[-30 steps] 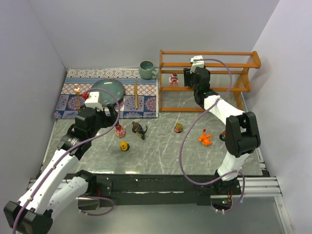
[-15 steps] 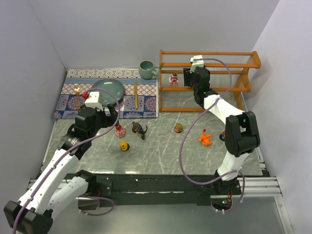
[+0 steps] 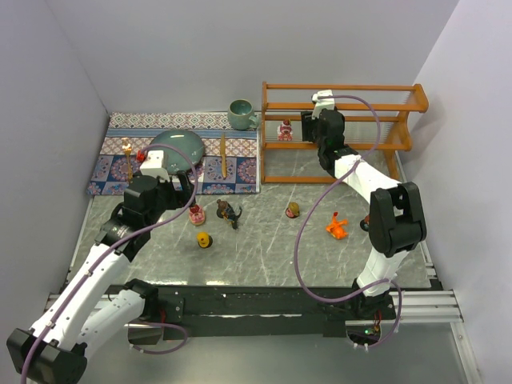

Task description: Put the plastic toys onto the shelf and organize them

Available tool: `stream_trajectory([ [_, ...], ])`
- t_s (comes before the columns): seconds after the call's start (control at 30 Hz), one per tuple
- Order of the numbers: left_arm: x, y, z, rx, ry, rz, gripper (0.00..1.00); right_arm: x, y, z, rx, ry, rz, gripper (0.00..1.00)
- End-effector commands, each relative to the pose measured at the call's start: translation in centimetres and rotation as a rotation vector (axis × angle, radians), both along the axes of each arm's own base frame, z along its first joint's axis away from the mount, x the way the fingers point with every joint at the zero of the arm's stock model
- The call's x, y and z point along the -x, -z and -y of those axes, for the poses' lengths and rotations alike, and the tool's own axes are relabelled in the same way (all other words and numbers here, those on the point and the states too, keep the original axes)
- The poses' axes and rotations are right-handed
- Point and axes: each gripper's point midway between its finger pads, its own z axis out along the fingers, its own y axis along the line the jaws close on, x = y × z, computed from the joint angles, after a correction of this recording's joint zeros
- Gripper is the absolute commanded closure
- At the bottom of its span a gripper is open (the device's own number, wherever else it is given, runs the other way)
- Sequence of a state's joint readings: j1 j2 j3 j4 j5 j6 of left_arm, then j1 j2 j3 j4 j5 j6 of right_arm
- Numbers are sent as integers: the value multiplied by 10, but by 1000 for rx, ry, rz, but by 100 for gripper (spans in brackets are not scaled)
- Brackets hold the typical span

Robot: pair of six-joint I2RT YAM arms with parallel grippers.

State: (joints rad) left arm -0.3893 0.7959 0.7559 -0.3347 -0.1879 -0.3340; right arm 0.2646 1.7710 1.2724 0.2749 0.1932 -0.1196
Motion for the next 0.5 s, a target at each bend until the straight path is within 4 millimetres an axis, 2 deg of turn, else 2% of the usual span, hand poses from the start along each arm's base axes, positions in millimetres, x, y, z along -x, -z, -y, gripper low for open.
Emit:
stream_trajectory([
  [0.0, -4, -8, 1, 4, 12, 39, 3, -7, -2, 3, -15, 14, -7, 44],
  [0.47, -4, -9, 1, 6, 12, 43, 3, -7, -1, 3, -21, 14, -10, 37],
])
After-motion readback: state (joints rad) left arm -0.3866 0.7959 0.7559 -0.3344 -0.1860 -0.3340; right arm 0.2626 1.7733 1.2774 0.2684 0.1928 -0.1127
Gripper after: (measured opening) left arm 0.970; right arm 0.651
